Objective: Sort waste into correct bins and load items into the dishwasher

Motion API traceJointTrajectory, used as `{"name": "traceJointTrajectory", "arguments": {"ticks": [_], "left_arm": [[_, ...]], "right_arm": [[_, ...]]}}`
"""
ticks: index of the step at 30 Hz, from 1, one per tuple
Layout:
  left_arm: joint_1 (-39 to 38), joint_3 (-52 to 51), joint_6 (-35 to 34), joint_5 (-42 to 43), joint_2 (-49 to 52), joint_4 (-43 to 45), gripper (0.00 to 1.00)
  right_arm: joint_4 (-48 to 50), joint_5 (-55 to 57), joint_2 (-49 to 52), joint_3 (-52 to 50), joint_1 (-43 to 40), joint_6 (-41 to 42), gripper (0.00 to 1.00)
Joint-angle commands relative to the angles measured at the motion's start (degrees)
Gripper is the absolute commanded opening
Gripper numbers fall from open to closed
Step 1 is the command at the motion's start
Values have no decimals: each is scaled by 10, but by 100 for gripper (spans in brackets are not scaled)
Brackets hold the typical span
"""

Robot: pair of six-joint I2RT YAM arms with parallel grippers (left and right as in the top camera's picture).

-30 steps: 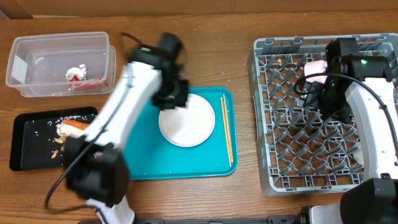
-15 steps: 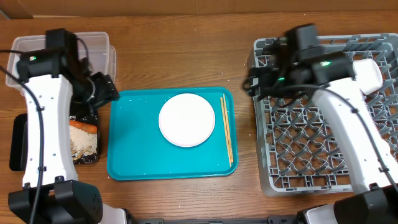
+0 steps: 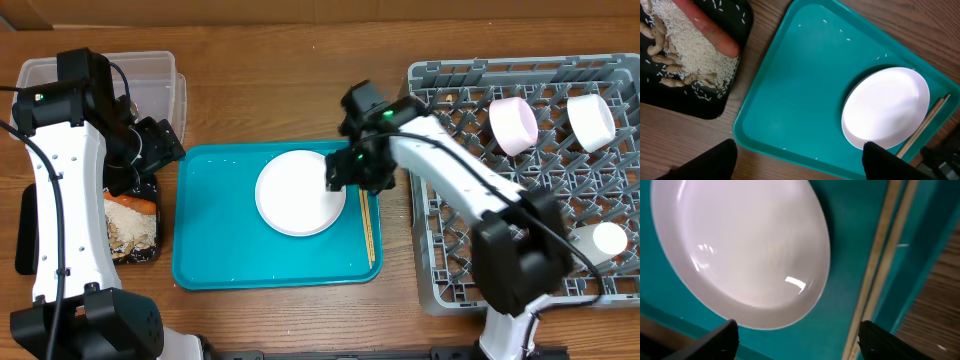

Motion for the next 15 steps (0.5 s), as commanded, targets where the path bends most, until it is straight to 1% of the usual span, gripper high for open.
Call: {"name": "traceJointTrajectory", "arguments": {"ticks": [1,5,9,13,15], "left_arm": [[-1,8,12,-4,-3,0,82],[-1,8,12,-4,-3,1,82],[-1,8,12,-4,-3,1,82],[-1,8,14,-3,-3,0,82],[-1,8,14,-4,-3,0,82]], "right_arm": [[8,2,28,-1,26,26,78],[17,2,60,-1,42,49,72],[24,3,74,-1,45,53,60],[24,57,75,-1,44,91,57],[24,62,75,-1,43,96,50]]}}
